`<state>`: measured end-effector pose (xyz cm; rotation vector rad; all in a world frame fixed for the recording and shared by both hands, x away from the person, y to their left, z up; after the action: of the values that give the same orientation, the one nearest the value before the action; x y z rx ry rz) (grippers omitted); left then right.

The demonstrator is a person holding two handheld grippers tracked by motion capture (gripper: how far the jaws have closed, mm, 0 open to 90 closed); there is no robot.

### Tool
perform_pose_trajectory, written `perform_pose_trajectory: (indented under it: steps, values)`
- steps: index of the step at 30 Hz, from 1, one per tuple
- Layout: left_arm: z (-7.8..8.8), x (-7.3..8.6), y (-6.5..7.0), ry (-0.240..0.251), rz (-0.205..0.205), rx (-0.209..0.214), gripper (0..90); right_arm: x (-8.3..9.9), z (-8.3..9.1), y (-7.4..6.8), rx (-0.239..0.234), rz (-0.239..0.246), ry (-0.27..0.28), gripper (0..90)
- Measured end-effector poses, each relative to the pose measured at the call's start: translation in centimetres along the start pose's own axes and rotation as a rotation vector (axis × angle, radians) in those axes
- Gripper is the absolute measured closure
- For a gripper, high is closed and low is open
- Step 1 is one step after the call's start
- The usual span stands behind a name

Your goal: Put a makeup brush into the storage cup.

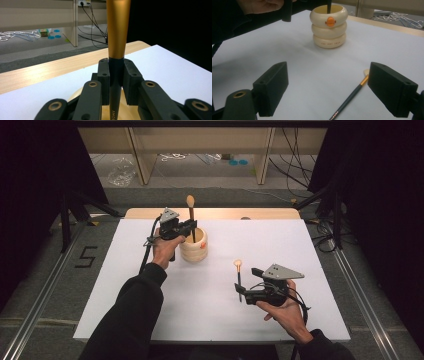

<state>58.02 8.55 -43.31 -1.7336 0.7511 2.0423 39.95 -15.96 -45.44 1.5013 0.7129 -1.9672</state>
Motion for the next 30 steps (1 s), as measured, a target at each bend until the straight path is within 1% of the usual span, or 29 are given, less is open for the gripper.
perform_pose_trajectory:
  steps: [3, 5, 6, 7, 10, 11, 12, 14, 15, 17, 18, 19, 20, 21, 22, 24, 25, 27, 29, 30]
  values:
    - [0.0, 0.2, -0.2, -0.003, 0.002, -0.001, 77.8, 0.0, 0.1, 0.0, 0.0, 0.0, -0.009, 17.6]
    - [-0.1, 0.4, -0.3, -0.01, 0.012, -0.006, 77.8, 0.0, 0.0, 0.0, -0.003, 0.0, 0.0, 17.6]
    - [-0.1, 0.5, -0.3, -0.013, 0.009, -0.006, 77.8, 0.0, 0.0, 0.0, -0.003, 0.001, -0.001, 17.6]
    - [0.0, 0.5, -0.4, -0.019, -0.003, -0.003, 77.7, 0.0, 0.0, 0.0, -0.003, 0.001, 0.0, 17.6]
    - [-0.1, 0.8, -0.3, -0.021, 0.003, -0.005, 77.7, 0.0, 0.1, 0.0, -0.004, -0.002, -0.008, 17.6]
    - [-0.1, 0.9, -0.3, -0.026, -0.003, -0.003, 77.7, 0.0, 0.1, 0.0, -0.005, -0.002, -0.009, 17.8]
    - [-0.1, 1.0, -0.2, -0.026, 0.008, -0.002, 77.7, 0.0, 0.1, -0.1, -0.006, -0.002, -0.009, 17.9]
    - [-0.1, 1.2, -0.2, -0.037, -0.001, -0.001, 77.7, 0.0, -0.1, -0.1, -0.012, 0.001, 0.002, 17.9]
    - [-0.1, 1.3, -0.2, -0.044, -0.008, -0.001, 77.6, 0.1, 0.1, -0.1, -0.012, 0.003, -0.017, 17.9]
    - [-0.1, 1.4, -0.2, -0.045, -0.007, -0.001, 77.3, 0.0, 0.1, -0.1, -0.012, 0.003, -0.017, 18.0]
    - [0.0, 1.6, -0.2, -0.052, -0.013, -0.002, 76.9, 0.0, 0.1, -0.1, -0.012, 0.002, -0.016, 18.0]
    - [0.1, 1.6, -0.2, -0.057, -0.023, -0.005, 74.3, 0.0, 0.0, -0.1, -0.009, 0.003, -0.009, 18.3]
    - [0.2, 1.7, -0.3, -0.074, -0.034, -0.014, 69.4, 0.0, 0.1, -0.1, -0.012, 0.004, -0.011, 18.4]
    - [0.2, 1.7, -0.4, -0.084, -0.036, -0.031, 62.5, 0.0, 0.1, -0.1, -0.012, 0.005, -0.011, 18.4]
    - [0.4, 1.7, -0.5, -0.095, -0.046, -0.042, 56.0, 0.0, -0.1, -0.1, -0.015, 0.004, 0.001, 18.4]
    - [0.5, 1.7, -0.5, -0.098, -0.042, -0.047, 45.2, 0.0, -0.1, -0.1, -0.014, 0.002, -0.002, 18.4]
    - [0.8, 1.4, -0.6, -0.102, -0.038, -0.057, 41.7, 0.1, 0.0, -0.1, -0.011, 0.003, -0.01, 18.4]
    - [1.1, 1.2, -0.7, -0.108, -0.047, -0.058, 36.8, 0.0, 0.1, -0.1, -0.011, 0.004, -0.016, 18.4]
    - [1.4, 1.1, -0.7, -0.113, -0.048, -0.058, 34.9, 0.0, 0.1, -0.1, -0.013, 0.005, -0.017, 18.4]
    - [1.5, 0.9, -0.8, -0.11, -0.051, -0.064, 34.1, 0.0, -0.1, -0.2, -0.016, 0.004, -0.002, 18.4]
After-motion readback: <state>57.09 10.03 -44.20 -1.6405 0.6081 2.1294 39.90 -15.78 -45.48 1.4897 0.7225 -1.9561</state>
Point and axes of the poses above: each handheld gripper's, and its own axes: z roughly backward along the jaws, x roughly out of its underside, y roughly to its right, the point moved 6 cm from there along -z, roughly forward along the jaws, and after that the axes turned 10 degrees about y, right-handed, at the moved point
